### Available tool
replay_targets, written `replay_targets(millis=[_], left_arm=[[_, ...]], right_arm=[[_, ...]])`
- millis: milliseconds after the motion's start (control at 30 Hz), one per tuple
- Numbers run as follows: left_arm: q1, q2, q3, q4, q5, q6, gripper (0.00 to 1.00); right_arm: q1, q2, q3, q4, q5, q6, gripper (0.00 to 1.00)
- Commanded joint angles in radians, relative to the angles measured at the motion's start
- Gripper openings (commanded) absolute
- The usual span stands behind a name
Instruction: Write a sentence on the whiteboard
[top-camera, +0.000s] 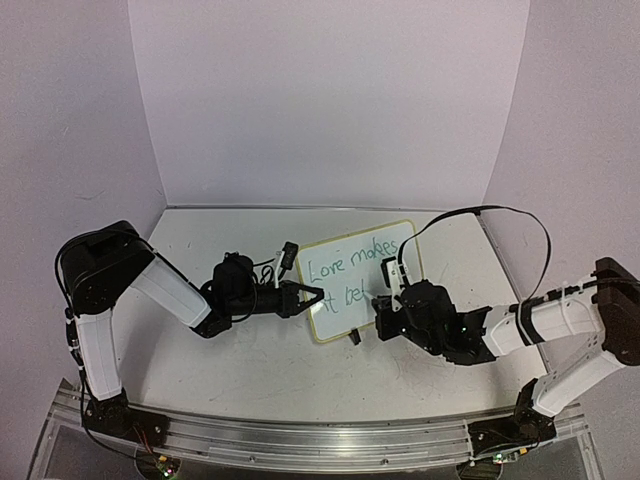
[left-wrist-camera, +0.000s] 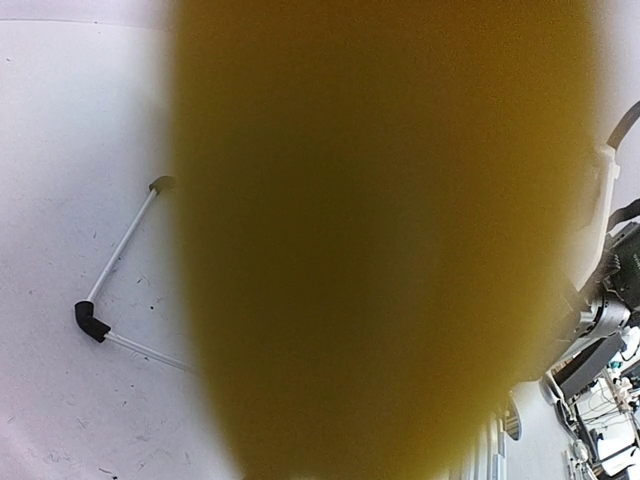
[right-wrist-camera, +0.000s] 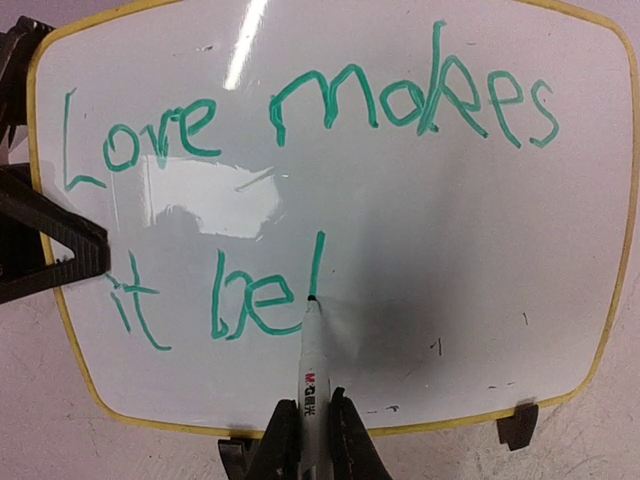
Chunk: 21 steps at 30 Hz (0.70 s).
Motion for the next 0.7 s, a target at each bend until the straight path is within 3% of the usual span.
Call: replay_targets(millis=[0, 467, 667], left_arm=[[0.019, -0.004, -0.014, -0.08, -0.051, -0.033, 0.0], [0.019, -0.005, -0.014, -0.085, -0.052, -0.032, 0.0], [0.019, -0.003, -0.014, -0.086, -0.051, -0.033, 0.0]], right_arm=[[0.001, 0.009, -0.021, -0.048, 0.005, 0.036, 0.0], [0.001, -0.009, -0.02, -0.074, 0.05, 0.044, 0.0], [0.001, -0.088, 0.002, -0.068, 0.089, 0.007, 0.0]])
